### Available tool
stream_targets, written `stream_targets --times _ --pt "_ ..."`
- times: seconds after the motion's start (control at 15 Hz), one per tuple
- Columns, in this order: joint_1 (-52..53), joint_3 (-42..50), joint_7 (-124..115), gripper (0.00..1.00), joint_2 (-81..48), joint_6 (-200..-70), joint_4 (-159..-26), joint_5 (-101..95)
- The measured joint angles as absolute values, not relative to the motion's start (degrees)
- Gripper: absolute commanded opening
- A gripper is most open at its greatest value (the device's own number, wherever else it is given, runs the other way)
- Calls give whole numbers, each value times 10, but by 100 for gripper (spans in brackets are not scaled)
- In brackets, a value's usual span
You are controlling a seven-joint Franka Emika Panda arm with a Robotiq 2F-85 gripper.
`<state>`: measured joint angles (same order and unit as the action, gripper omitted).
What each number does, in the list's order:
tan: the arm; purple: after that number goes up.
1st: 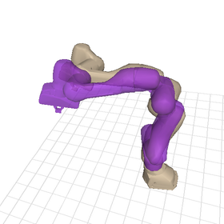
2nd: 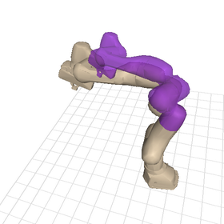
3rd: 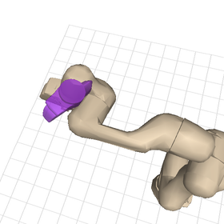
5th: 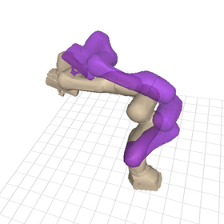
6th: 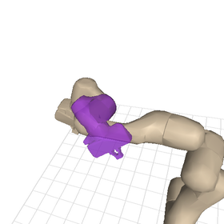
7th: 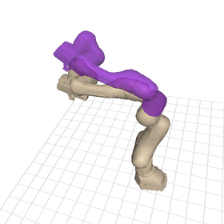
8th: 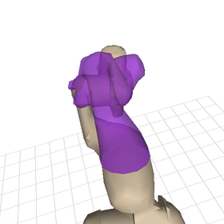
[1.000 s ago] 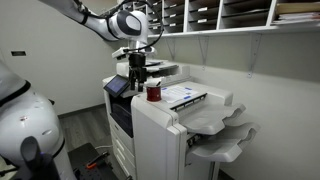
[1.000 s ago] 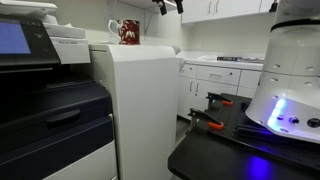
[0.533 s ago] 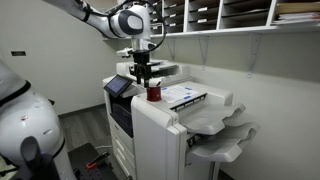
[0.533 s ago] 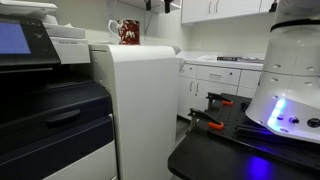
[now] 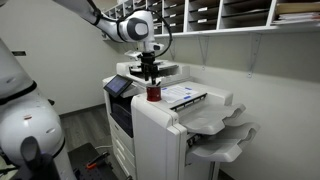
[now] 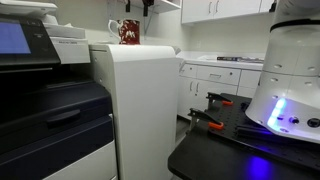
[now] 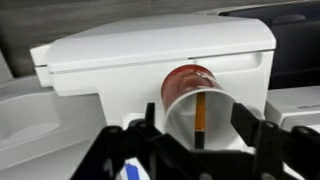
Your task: Take the marker out of the mug
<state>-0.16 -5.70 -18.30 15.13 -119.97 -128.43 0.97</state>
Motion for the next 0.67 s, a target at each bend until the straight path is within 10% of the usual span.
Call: stream_targets --times 0.4,0.67 --pt "1 -55 -185 12 94 -1209 -1240 10" --pt "1 -54 -186 22 70 -1211 -1223 10"
